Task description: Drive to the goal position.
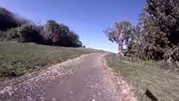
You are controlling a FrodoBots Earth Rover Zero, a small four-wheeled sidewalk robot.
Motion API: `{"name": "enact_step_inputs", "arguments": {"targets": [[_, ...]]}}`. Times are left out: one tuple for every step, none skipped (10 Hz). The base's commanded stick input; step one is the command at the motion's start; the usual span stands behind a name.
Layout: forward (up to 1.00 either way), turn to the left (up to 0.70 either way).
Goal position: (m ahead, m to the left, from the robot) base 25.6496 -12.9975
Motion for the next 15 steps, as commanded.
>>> {"name": "enact_step_inputs", "arguments": {"targets": [[0.15,0.0],[0.14,0.0],[0.14,0.0],[0.14,0.0],[0.14,0.0],[0.14,0.0],[0.14,0.0],[0.13,-0.02],[0.13,-0.03],[0.09,-0.05],[0.07,-0.02],[0.07,-0.01],[0.06,-0.01],[0.06,0.0],[0.05,0.0]]}}
